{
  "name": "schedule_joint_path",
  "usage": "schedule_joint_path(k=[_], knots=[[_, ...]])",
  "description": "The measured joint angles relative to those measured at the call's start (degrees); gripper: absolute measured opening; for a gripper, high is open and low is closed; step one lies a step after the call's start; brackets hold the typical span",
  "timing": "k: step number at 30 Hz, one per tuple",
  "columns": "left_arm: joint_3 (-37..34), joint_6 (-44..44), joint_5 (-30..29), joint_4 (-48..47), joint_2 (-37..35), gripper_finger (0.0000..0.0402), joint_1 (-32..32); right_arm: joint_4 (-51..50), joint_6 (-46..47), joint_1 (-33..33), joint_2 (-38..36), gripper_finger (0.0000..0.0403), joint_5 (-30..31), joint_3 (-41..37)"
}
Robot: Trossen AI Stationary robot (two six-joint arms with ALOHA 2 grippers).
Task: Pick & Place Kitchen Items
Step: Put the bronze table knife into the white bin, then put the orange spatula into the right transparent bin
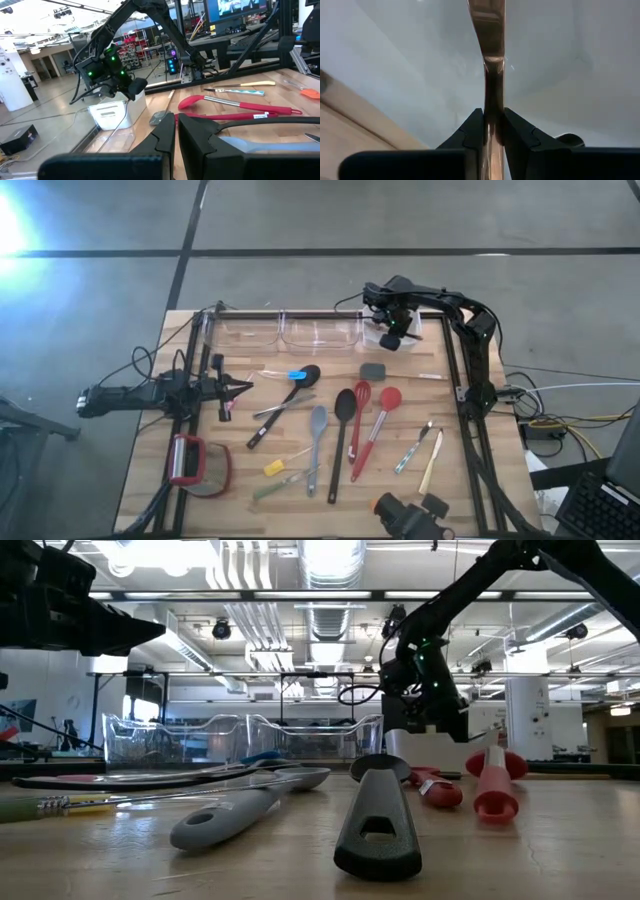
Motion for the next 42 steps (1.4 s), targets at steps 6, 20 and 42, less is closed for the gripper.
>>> schedule_joint_path(k=[6, 20, 42], knots=[[0.0, 0.0, 0.01, 0.0, -0.01, 0.0026, 0.0, 1.12, 2.42, -0.03, -0.7, 0.0144, -0.63, -0.25], [0.0, -0.01, 0.01, 0.0, 0.0, 0.0026, 0.0, -1.27, 4.8, 0.44, -9.89, 0.0225, -0.2, 0.34], [0.0, 0.0, -0.01, 0.0, -0.01, 0.0026, -0.01, -1.48, 20.08, 21.98, -34.87, 0.0226, -6.34, -1.87]])
